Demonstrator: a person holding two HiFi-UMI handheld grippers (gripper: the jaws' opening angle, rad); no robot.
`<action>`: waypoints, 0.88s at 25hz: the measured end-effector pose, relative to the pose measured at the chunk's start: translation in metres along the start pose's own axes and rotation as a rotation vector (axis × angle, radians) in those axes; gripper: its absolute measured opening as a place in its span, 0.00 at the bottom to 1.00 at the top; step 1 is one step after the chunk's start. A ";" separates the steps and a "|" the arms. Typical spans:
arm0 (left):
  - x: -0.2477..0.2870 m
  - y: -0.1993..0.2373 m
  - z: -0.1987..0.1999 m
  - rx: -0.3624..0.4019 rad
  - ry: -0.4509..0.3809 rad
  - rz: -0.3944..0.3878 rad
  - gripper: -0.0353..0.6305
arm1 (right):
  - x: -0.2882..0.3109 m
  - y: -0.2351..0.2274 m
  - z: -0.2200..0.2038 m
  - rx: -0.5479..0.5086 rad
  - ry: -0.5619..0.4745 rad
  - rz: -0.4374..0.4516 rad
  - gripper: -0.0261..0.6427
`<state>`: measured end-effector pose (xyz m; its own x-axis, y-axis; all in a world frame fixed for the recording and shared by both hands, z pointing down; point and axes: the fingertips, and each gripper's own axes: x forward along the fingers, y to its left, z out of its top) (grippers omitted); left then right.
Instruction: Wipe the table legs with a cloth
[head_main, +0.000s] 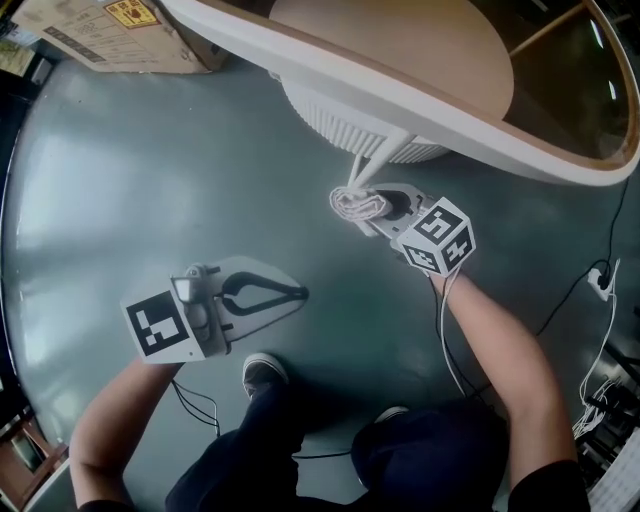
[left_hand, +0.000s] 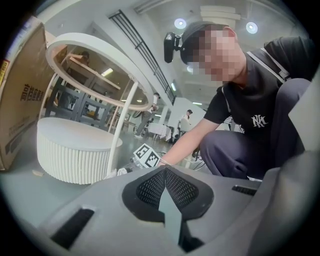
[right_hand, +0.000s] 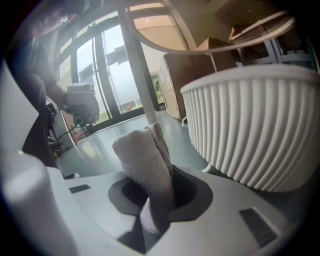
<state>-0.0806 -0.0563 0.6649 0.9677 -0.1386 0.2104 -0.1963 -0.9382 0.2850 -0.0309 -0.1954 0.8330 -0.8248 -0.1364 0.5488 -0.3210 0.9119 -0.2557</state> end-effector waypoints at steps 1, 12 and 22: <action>-0.001 0.000 -0.002 -0.009 0.001 0.002 0.06 | 0.006 -0.004 -0.010 0.015 0.031 -0.002 0.16; -0.002 -0.013 0.003 -0.023 -0.021 0.027 0.06 | -0.029 0.012 0.008 0.003 0.060 -0.028 0.16; 0.010 -0.006 0.059 0.063 -0.071 0.035 0.06 | -0.170 0.031 0.216 -0.149 -0.542 -0.103 0.16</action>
<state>-0.0610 -0.0707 0.6104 0.9697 -0.1918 0.1513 -0.2221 -0.9502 0.2185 -0.0012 -0.2276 0.5602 -0.9264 -0.3703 0.0685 -0.3753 0.9229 -0.0859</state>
